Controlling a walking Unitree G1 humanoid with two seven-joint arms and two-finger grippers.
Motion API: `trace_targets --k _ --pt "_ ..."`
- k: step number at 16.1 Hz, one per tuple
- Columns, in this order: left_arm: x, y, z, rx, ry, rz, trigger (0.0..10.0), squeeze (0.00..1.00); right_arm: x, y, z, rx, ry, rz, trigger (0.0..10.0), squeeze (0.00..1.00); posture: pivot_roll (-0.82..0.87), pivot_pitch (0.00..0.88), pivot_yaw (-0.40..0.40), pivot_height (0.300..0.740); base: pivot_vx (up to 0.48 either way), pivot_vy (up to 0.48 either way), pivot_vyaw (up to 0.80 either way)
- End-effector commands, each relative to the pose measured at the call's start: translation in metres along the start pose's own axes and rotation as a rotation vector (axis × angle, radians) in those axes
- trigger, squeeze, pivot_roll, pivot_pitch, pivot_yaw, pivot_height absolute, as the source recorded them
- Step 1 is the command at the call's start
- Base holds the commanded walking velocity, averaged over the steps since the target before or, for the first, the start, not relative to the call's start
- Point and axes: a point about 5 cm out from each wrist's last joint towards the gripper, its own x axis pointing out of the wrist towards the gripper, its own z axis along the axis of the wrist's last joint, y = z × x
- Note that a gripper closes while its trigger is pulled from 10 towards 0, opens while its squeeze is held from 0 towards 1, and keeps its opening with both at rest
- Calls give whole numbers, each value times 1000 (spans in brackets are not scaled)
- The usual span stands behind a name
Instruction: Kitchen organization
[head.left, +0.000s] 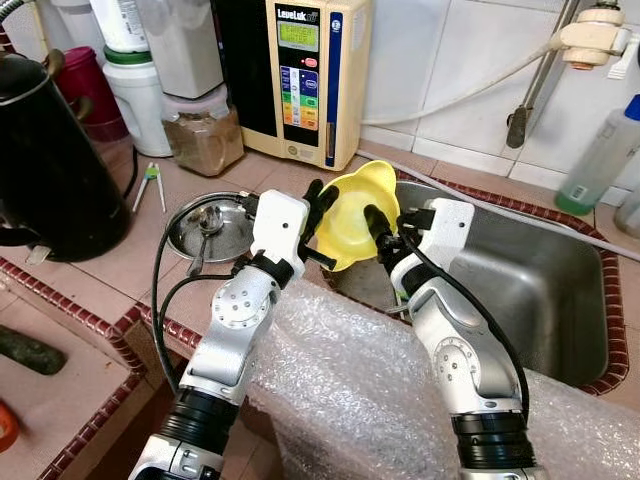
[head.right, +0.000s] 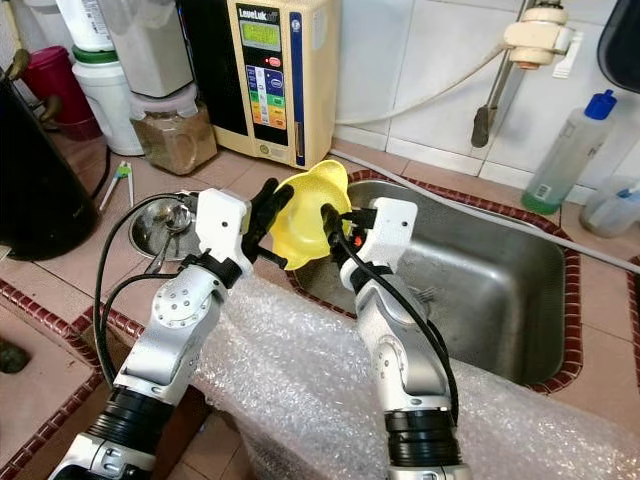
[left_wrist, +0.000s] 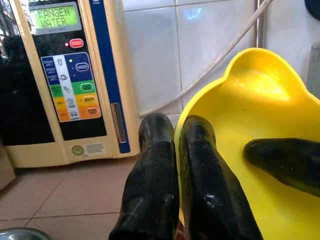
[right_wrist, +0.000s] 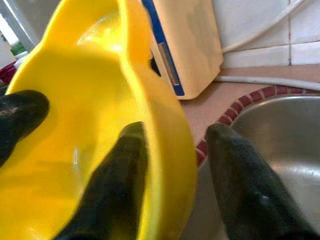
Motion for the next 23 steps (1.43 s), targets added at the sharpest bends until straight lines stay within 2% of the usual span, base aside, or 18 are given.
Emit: trace_targets --k 1,3,7,9,10,11,13,14,15,16,17,18,20,22,23 --pt "0 0 7 17 -36 -5 39 0 1 -1 -1 -3 23 -18 0 0 9 26 35 740 0 0 0" --pt "-1 2 7 27 -33 5 667 0 0 -8 -5 -14 48 -47 0 0 8 27 35 740 0 0 0" --pt "0 3 7 48 -35 16 1137 0 -2 -14 -9 -34 73 -81 0 0 4 27 35 740 0 0 0" --pt "1 5 7 54 -34 22 2510 0 -2 -17 -10 -36 81 -91 0 0 4 27 35 740 0 0 0" --pt "1 5 7 58 -34 24 2667 0 -2 -17 -10 -37 83 -92 0 0 4 27 35 740 0 0 0" --pt "0 5 7 60 -33 24 3961 0 -2 -17 -11 -38 83 -93 0 0 8 24 36 740 0 0 0" --pt "0 5 6 63 -29 24 4824 0 -2 -17 -11 -39 85 -95 0 0 8 23 36 740 0 0 0" --pt "0 5 4 65 -17 24 10000 0 -2 -19 -12 -48 85 -105 0 0 8 22 37 740 0 0 0" --pt "-1 5 2 63 -5 23 10000 0 -3 -21 -11 -67 82 -112 0 0 8 20 39 740 0 0 0" --pt "-1 4 0 27 11 -3 10000 0 -3 -22 -10 -92 75 -118 0 0 7 20 40 740 0 0 0" --pt "-1 3 -2 1 21 -22 10000 420 -3 -24 -9 -103 69 -127 0 0 7 19 41 740 0 0 0" --pt "-3 -1 -5 -21 39 -64 10000 1000 -3 -31 -8 -115 60 -166 0 0 10 18 44 740 0 0 0" --pt "-5 -4 -10 -71 80 -100 10000 1000 -2 -40 -8 -131 60 -208 0 0 11 18 47 740 0 0 0" --pt "-6 -5 -12 -62 93 -125 10000 1000 -1 -45 -7 -135 54 -232 0 0 11 18 47 740 0 0 0" --pt "-9 -8 -16 -82 122 -170 10000 1000 1 -55 -5 -161 45 -276 0 0 11 18 47 740 0 0 0"
